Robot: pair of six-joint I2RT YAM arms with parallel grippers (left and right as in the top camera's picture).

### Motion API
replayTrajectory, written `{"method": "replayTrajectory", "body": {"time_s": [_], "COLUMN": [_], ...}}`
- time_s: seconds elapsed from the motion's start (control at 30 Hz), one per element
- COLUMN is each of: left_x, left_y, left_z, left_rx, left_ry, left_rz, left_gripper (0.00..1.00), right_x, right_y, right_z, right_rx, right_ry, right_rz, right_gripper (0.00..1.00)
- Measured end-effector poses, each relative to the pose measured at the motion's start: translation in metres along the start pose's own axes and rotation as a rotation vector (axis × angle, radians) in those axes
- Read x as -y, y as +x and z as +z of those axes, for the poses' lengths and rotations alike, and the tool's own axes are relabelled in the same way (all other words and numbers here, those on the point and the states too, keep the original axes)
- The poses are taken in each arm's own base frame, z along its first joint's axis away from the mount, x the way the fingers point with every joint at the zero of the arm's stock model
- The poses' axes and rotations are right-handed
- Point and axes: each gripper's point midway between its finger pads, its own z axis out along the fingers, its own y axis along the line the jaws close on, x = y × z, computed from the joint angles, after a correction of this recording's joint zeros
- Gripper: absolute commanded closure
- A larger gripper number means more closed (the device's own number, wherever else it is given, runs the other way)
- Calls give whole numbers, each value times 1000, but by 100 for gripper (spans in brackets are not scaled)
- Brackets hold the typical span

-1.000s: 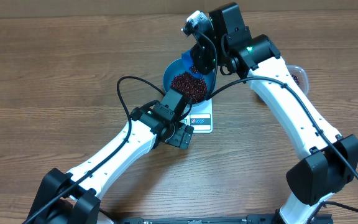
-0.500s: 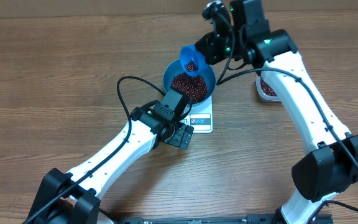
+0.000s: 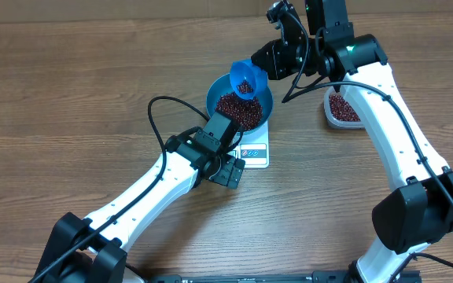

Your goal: Scoop item into bowl and weigh 150g on scale

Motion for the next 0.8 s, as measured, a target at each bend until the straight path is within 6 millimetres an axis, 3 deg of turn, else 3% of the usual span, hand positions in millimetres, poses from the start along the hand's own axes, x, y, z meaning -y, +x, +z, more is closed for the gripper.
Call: {"method": "replayTrajectory", "body": {"time_s": [0.5, 0.63, 0.8], "left_x": [0, 0, 0], "left_y": [0, 0, 0], "left_z": [0, 0, 0], "left_rx": [0, 0, 0], "left_ry": [0, 0, 0], "left_rz": [0, 0, 0], "left_gripper": [0, 0, 0], "right_x": [1, 3, -14], "right_y": [7, 11, 14], "right_z": [1, 7, 19], "right_rx": [-25, -38, -55], "right_ry": [13, 53, 75], "right_rz": [10, -50, -198], "right_gripper": [96, 96, 96]}}
